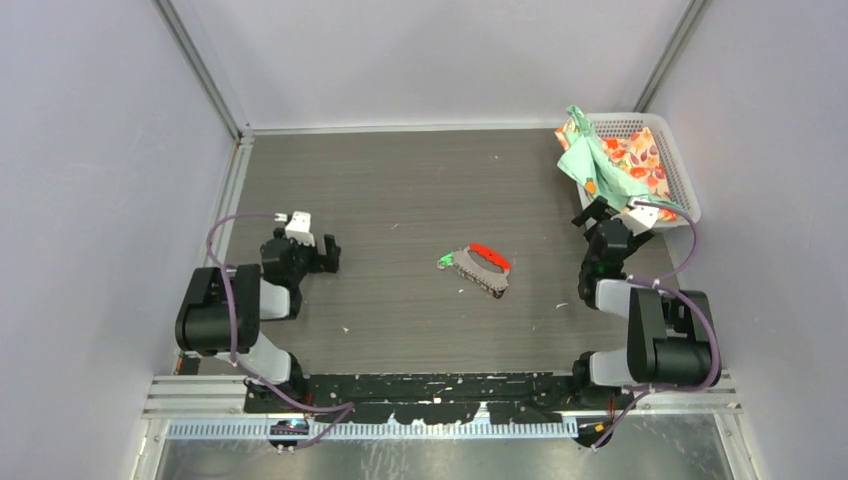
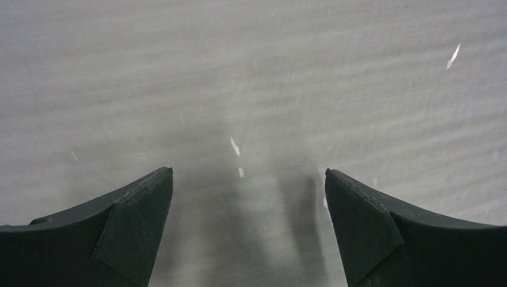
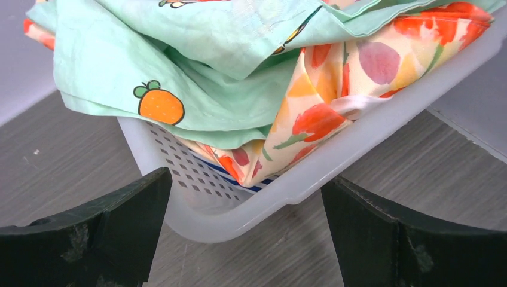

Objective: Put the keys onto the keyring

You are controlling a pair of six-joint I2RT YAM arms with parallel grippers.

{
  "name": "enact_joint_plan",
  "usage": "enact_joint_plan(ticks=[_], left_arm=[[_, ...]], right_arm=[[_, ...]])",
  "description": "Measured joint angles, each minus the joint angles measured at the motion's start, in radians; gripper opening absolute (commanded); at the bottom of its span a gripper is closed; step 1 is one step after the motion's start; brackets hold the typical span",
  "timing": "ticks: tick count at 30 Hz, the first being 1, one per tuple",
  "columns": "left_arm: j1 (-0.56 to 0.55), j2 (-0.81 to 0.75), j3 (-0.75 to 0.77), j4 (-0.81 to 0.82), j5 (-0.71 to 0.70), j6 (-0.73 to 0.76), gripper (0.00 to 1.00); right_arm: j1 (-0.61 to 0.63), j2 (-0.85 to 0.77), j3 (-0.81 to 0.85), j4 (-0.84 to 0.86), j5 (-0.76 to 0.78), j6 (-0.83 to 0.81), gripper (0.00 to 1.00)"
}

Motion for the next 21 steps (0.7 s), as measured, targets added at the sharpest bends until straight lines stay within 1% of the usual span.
enact_joint_plan(ticks=[4,5,8,10,21], left_arm=[[-0.002,0.016,-0.075,0.055,0.002,-0.007,1.00],[-0.003,0.021,-0.071,0.066,0.002,-0.008,1.00],[-0.009,0.020,0.013,0.006,-0.004,-0.008,1.00],[-0.009,0.019,0.041,0.022,-0.010,-0.008,1.00],[-0.010,0.013,0.049,0.006,-0.010,-0.008,1.00]], right_arm=[[0.019,0.139,-0.068,0.309,-0.010,-0.018,1.00],[0.036,0.168,-0.072,0.351,-0.006,-0.022,1.00],[0.071,0.200,-0.026,0.293,-0.024,-0.058,1.00],[0.076,0.204,-0.019,0.267,-0.038,-0.077,1.00],[0.076,0.204,-0.020,0.250,-0.060,-0.097,1.00]])
